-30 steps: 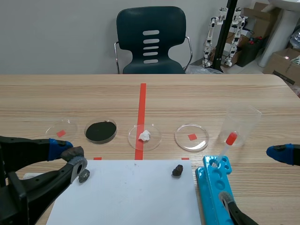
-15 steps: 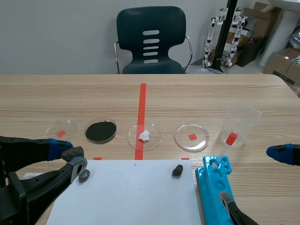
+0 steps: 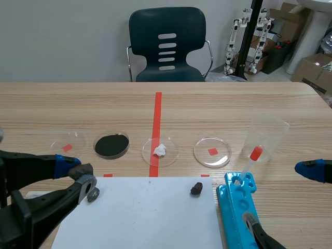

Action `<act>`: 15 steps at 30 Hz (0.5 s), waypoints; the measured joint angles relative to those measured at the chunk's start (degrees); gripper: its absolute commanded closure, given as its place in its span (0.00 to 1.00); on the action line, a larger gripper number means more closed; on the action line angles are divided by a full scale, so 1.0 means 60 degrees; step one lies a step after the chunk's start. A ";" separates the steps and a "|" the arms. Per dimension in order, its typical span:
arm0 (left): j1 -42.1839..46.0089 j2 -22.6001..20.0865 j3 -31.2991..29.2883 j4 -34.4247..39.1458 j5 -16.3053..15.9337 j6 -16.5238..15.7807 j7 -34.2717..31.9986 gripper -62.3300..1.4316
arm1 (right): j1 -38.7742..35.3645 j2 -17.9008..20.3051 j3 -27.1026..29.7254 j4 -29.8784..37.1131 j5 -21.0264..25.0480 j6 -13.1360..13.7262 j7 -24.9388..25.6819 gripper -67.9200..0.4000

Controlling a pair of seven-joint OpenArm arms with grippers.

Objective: Put the middle mineral back

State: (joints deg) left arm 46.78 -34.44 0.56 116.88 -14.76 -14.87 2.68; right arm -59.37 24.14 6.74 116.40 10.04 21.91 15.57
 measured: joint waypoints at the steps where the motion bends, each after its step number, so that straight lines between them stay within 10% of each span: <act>1: -0.0208 0.0000 0.0131 -0.0011 -0.0004 0.0004 0.0368 0.75 | 0.0000 0.0000 0.0000 0.0000 0.0000 0.0000 0.0000 0.05; 15: -0.5355 0.0335 0.4120 -0.3770 0.0127 0.0007 0.0736 0.75 | 0.0000 0.0000 0.0000 0.0000 0.0000 0.0000 0.0000 0.05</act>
State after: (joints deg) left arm 14.66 -32.42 25.28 94.26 -14.00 -14.83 7.09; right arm -59.37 24.14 6.74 116.40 10.04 21.91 15.57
